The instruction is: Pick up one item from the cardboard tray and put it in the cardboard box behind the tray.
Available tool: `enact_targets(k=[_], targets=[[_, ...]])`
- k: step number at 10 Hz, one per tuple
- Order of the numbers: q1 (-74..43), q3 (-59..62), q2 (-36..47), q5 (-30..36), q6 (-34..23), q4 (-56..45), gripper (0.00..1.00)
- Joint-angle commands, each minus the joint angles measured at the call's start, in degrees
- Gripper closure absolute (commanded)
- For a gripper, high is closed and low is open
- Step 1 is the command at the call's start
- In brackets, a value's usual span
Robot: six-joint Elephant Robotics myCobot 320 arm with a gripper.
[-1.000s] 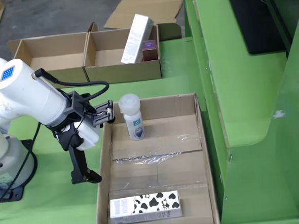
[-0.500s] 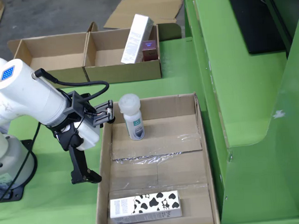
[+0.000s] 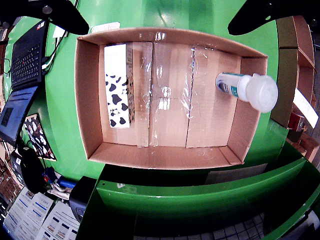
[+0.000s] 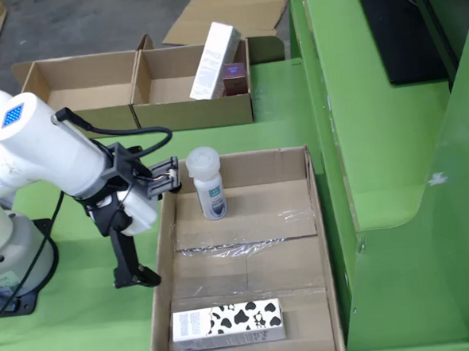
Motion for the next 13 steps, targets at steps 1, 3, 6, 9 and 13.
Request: enact_targets(k=[1,3,6,9,13], targets=[[-1.5,8.2,-4.2,1.2,-1.6,-0.4,0.0],[-3.3,22.4,-13.6,1.8,-2.7,-4.9,0.0],[-5.7,46.8,-26.7,2.6,-2.9,-15.3,0.0],[-6.2,77.6,-45.0,2.5,-3.5,-23.9,0.0],[-6.1,77.6,-48.9,0.1,-3.2,-13.8,0.0]])
